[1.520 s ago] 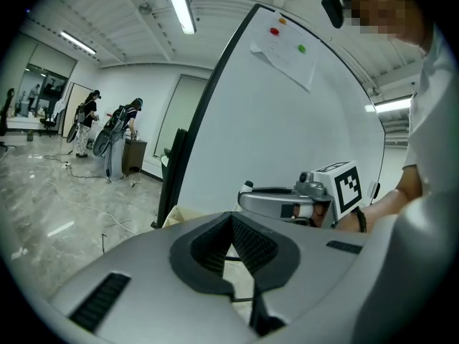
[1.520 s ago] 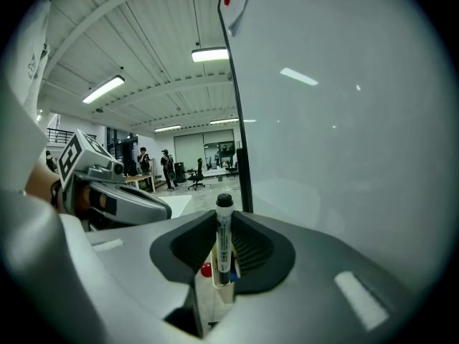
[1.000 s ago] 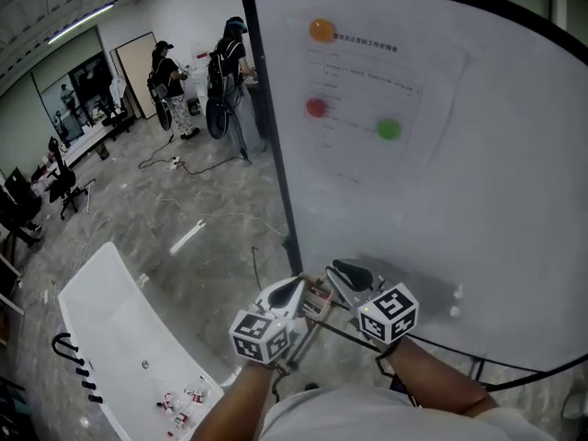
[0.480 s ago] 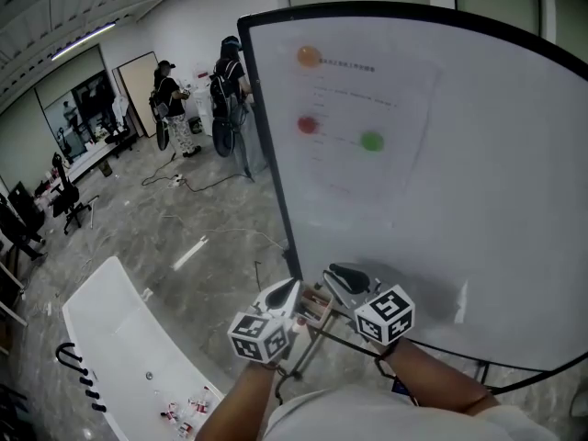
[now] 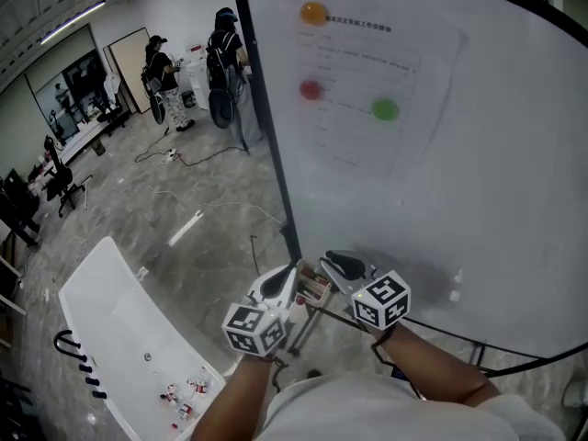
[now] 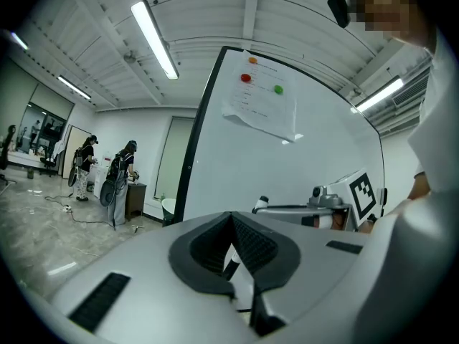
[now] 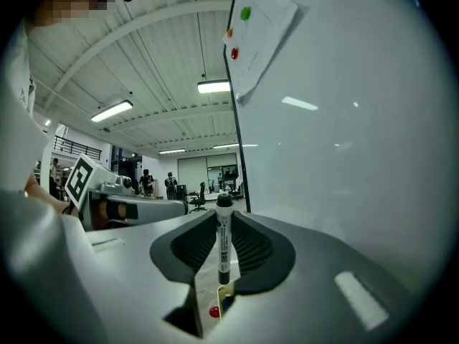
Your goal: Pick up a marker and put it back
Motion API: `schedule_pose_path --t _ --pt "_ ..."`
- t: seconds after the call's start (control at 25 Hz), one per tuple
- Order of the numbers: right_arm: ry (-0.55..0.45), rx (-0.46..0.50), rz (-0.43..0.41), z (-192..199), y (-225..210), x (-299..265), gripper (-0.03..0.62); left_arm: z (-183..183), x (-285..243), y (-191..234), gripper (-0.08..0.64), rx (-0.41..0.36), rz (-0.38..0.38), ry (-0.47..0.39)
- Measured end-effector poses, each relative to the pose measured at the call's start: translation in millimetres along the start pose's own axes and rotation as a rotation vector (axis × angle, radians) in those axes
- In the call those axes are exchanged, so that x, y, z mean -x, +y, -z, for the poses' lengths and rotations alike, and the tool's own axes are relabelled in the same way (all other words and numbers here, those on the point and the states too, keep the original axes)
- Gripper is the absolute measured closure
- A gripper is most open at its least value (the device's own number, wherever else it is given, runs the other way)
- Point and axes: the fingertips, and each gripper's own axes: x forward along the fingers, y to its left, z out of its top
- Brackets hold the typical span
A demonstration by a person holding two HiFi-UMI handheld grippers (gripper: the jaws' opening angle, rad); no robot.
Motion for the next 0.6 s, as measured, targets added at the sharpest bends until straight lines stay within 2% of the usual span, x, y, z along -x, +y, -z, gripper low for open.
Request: schedule_pose_path --t 0.16,0.6 --pt "0.062 -0.032 0.014 35 -8 -10 0.525 13 0 10 0.558 0.003 -0.005 0.026" --pt "0.186 -0.094 0.052 126 -30 -30 0.525 91 -14 38 0.558 0.059 -0.006 0.146"
